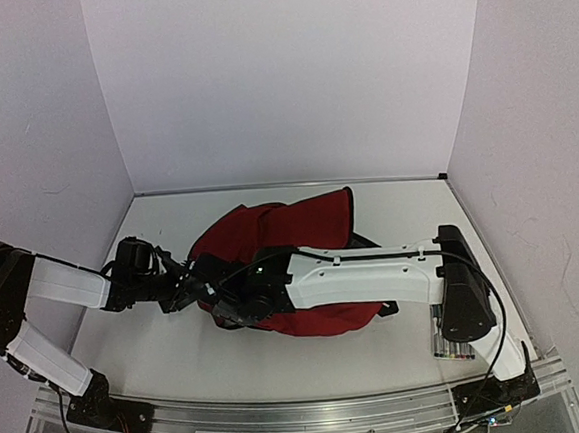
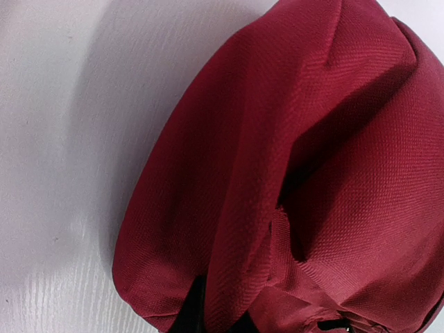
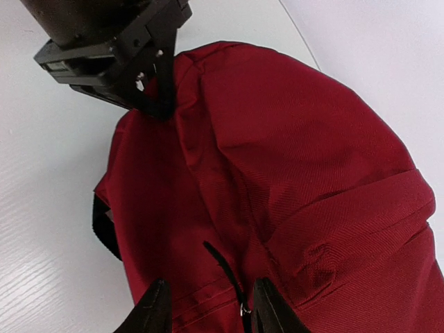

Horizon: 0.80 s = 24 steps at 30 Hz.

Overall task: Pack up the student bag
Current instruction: Zip the student bag at the center of the board.

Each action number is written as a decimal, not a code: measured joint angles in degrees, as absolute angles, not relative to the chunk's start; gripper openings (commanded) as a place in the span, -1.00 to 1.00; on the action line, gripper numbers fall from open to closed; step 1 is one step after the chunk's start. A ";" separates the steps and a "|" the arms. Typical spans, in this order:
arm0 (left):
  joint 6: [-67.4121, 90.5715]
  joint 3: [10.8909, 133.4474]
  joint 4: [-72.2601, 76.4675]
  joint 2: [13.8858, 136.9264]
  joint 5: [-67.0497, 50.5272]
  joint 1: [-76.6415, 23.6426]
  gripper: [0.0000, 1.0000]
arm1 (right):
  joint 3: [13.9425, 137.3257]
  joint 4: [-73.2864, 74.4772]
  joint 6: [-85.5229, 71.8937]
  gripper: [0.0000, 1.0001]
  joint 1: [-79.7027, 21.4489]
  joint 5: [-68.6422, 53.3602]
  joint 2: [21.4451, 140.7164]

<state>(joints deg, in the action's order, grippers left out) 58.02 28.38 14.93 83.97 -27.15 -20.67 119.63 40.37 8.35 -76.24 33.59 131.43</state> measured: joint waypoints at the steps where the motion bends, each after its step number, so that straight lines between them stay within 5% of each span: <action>1: 58.12 28.38 15.10 84.22 -27.27 -20.67 -1.00 | 119.63 40.39 8.79 -0.27 -76.19 34.44 132.00; 13: 58.05 28.38 14.83 83.40 -27.34 -20.67 -1.00 | 120.96 40.86 11.63 -0.32 -75.27 38.40 136.20; 21: 57.26 28.38 12.34 80.22 -26.62 -20.67 -0.99 | 121.40 40.83 10.25 -0.95 -73.45 40.27 137.14; 24: 57.01 28.38 11.99 79.88 -26.37 -20.67 -1.00 | 121.40 40.73 8.50 -1.00 -72.91 38.15 137.12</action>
<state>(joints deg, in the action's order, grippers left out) 57.01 28.38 11.99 79.88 -26.37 -20.67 121.40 40.73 8.50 -72.91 38.15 137.12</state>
